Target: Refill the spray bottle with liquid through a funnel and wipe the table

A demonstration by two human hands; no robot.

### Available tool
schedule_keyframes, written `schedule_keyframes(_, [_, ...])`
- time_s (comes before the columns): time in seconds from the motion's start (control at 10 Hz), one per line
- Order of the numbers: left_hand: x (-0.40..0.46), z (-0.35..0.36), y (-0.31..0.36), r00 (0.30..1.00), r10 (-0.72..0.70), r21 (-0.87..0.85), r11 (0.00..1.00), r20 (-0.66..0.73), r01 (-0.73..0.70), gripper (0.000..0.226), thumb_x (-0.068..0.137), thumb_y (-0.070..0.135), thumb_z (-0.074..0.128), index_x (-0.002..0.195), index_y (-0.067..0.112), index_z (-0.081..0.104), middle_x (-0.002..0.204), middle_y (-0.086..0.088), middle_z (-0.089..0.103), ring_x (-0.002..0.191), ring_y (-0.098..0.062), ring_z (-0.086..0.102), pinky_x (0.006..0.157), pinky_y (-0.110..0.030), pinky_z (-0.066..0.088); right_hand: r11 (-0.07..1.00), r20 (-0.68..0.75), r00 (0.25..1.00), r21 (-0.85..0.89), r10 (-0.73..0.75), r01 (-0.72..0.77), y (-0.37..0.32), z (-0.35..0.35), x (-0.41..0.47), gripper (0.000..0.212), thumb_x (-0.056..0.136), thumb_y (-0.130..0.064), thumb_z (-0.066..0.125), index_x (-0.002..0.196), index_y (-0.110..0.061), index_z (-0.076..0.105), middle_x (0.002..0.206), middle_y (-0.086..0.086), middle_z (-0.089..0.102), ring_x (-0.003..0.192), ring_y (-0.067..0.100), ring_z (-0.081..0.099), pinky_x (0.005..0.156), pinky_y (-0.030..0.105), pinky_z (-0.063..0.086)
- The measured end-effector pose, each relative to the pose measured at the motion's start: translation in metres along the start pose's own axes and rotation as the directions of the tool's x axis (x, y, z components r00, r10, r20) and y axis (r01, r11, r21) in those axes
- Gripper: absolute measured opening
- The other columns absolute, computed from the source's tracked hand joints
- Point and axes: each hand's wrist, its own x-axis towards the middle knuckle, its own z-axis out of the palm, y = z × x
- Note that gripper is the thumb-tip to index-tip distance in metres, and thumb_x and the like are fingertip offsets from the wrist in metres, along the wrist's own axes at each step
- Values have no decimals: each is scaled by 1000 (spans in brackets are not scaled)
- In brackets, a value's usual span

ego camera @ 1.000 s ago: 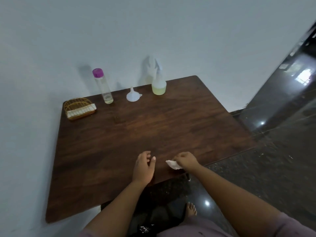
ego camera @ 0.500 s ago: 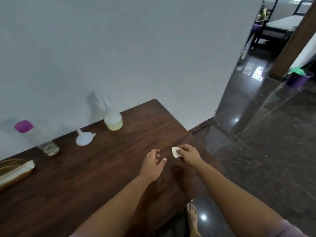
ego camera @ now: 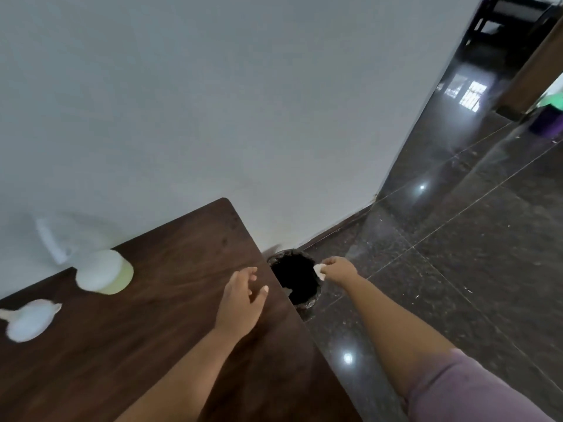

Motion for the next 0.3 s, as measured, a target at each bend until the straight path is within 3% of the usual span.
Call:
schedule_keyframes(0.1, [23, 3, -1, 1000, -11, 18, 1000, -11, 11, 43, 94, 32, 60, 134, 23, 48, 115, 11, 51, 90, -2, 52, 80, -14, 38, 988, 35, 998, 144, 44, -48, -12, 14, 29, 53, 93, -7, 41, 143, -17, 32, 123, 17, 56, 75, 23, 56, 57, 32, 45])
schedule_keyframes(0.2, [32, -1, -5, 999, -42, -18, 999, -33, 42, 44, 93, 30, 61, 135, 21, 49, 118, 11, 49, 102, -6, 52, 92, -22, 44, 981, 42, 996, 175, 78, -84, -18, 24, 44, 56, 91, 0, 34, 143, -19, 30, 131, 20, 46, 71, 21, 50, 50, 30, 38])
schedule_keyframes(0.3, [34, -5, -15, 993, -62, 18, 998, -98, 64, 47, 94, 33, 60, 138, 21, 46, 127, 9, 50, 120, -13, 48, 105, -34, 44, 997, -43, 999, 78, -9, 12, -30, 31, 48, 47, 93, -3, 36, 138, -18, 38, 140, 15, 34, 86, 25, 53, 62, 32, 42])
